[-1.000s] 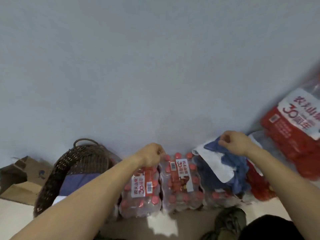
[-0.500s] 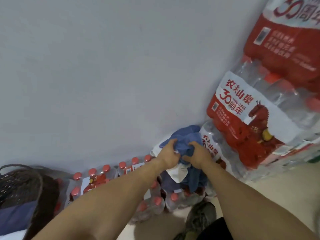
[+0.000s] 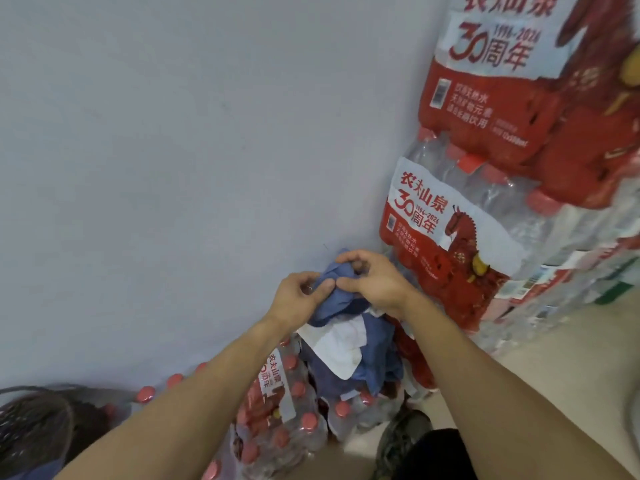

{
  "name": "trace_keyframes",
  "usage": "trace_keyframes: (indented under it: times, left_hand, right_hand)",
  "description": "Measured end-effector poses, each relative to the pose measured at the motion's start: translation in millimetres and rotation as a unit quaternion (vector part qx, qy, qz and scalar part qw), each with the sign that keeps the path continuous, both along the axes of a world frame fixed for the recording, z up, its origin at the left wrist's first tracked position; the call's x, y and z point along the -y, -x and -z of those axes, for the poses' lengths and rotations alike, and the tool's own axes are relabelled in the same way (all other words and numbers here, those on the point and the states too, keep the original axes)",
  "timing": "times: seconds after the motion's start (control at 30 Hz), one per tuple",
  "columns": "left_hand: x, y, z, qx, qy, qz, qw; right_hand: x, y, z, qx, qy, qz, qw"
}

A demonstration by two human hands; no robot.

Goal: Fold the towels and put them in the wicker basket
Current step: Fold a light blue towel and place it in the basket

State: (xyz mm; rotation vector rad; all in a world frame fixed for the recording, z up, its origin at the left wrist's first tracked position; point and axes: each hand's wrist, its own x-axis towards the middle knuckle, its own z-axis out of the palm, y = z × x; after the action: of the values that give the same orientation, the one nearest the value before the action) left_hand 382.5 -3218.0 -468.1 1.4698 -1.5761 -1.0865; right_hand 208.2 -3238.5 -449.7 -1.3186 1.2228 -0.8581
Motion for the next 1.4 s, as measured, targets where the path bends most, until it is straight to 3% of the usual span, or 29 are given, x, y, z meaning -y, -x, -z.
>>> trace_keyframes:
  times: [0.13, 0.3, 0.43, 0.6, 0.87, 1.07, 1.23, 1.4]
  left_hand:
    - [-16.2, -28.8, -41.9, -0.043, -0.028, -0.001, 0.999]
    - [-50.5, -77.0, -81.5, -0.209, -0.112, 0.002, 0.972]
    - [-80.6, -125.5, -96.5, -0.175, -0.085, -0.051, 0.980]
    - [-119.6, -176.0, -89.3, -0.123, -0.095, -0.055, 0.986]
    - [-136.7, -213.4, -72.3, -0.136, -0.095, -0.079, 0.983]
    - [-129.0, -231.0, -65.0, -0.078, -0.071, -0.078, 0.991]
    - [-121.3, -250.3, -58.9, -0.114, -0.020, -0.156, 0.981]
    - [-115.3, -263.2, -61.6, -0.221, -0.003, -0.247, 0.943]
  right_hand:
    - [-18.6, -16.3, -29.5, 0.076, 0.010, -0.035, 0.996]
    - [-46.3, -60.5, -58.2, 0.112, 0.034, -0.091, 0.989]
    - [-67.9, -104.7, -63.2, 0.091, 0.068, -0.164, 0.980]
    - [-87.3, -148.7, -45.3, -0.036, 0.098, -0.225, 0.969]
    - [-91.1, -182.2, -13.2, -0.091, 0.052, -0.238, 0.966]
    - [-88.0, -198.2, -11.4, -0.101, 0.111, -0.237, 0.960]
    - [-76.7, -192.9, -20.0, -0.132, 0.178, -0.191, 0.956]
    - [-68.0, -181.4, -24.1, -0.100, 0.072, -0.185, 0.975]
